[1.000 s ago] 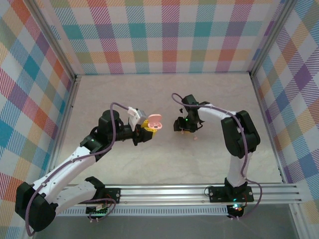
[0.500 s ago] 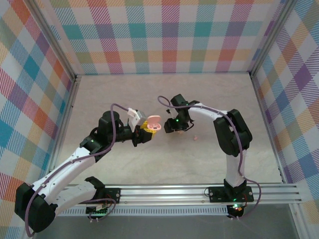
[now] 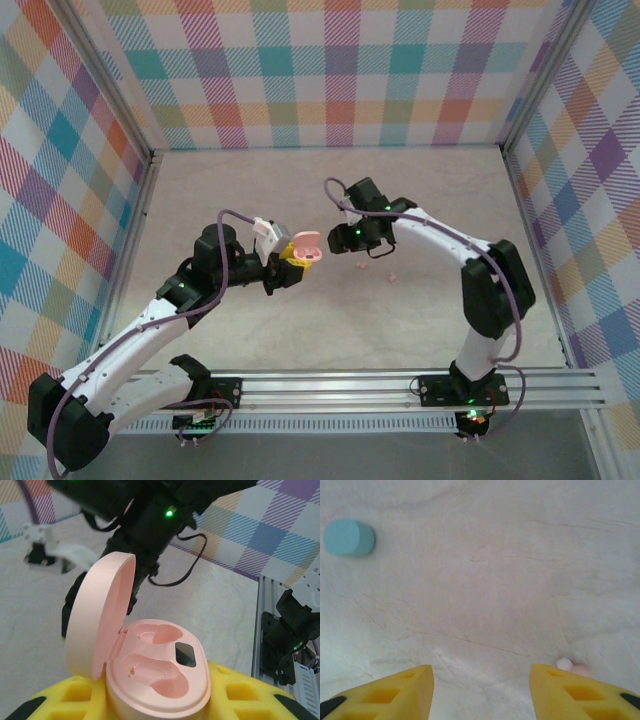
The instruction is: Insert wireless bluetooth earbuds into charging case
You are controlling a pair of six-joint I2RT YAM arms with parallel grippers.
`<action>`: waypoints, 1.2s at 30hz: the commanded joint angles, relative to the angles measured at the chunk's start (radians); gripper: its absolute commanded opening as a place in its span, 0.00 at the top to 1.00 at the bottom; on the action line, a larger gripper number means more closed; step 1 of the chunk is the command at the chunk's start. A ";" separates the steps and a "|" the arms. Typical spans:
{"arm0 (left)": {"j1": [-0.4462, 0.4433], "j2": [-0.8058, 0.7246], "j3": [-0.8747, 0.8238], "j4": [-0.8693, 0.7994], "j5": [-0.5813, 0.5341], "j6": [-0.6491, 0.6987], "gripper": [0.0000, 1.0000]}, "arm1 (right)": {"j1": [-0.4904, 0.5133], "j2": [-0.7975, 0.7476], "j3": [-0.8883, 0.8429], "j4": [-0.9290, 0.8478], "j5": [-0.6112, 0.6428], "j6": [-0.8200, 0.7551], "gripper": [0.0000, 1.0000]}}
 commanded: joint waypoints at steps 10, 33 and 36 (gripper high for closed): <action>0.009 0.004 0.006 -0.006 0.021 0.030 0.82 | -0.021 -0.038 -0.223 0.075 0.069 0.595 0.52; 0.009 -0.053 -0.007 -0.040 0.033 0.057 0.81 | -0.032 0.082 -0.208 0.132 0.127 0.735 0.58; 0.009 -0.066 -0.012 -0.044 0.025 0.061 0.80 | -0.032 0.104 -0.189 0.128 0.124 0.718 0.60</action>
